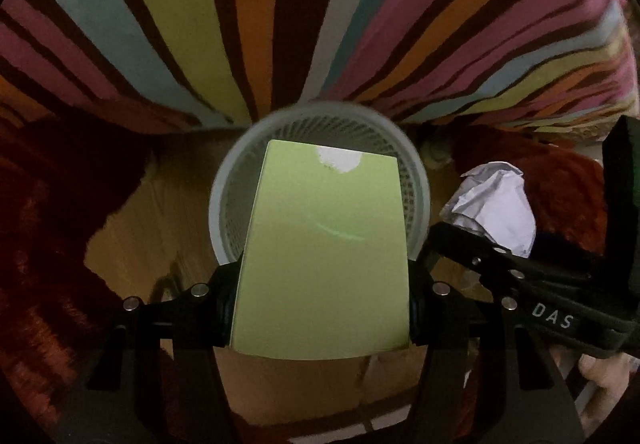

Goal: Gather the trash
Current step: 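Carry green box and paper ball with both tools over the wastebasket, then open both tools to drop green box and paper ball into wastebasket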

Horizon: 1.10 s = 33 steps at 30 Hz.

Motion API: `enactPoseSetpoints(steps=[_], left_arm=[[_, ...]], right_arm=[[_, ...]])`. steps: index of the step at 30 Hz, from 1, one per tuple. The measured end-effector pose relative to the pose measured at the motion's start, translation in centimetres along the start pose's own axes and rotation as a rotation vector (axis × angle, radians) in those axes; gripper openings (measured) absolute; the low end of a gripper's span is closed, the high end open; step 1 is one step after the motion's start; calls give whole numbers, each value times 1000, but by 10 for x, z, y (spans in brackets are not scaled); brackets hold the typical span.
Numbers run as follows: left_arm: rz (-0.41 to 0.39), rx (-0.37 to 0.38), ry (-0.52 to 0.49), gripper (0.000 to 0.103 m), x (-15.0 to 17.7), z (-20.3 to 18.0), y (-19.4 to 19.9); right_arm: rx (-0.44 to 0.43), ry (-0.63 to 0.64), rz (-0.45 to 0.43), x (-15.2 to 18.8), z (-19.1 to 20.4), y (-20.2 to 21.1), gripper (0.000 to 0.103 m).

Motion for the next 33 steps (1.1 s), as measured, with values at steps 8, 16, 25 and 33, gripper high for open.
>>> enactPoseSetpoints(steps=[8,16,25,33], left_arm=[[110,12,93,59,2,14,-33],[169,1,135,61,4,22,-55],[149,33,228,89,1,32,-57],[156,19,213,89,0,31,-58]], right_arm=[[-18,-119,106,0,-20,-38,59],[-33,-174,160,2,-22,-53,61],[-43,-290,131,-2,-40,-57,93],[-52,-309,125,-3,-40,-54,93]])
Point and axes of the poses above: each gripper's, at about its wrist camera, not at the fingertips, and y roughly against the way its jaws point, z to its left, x to its underside, the point moved 10 cm from there along -y, roughly the way its jaws point, and after that the axes turned 1 degree about x, right-handed, at the moved point
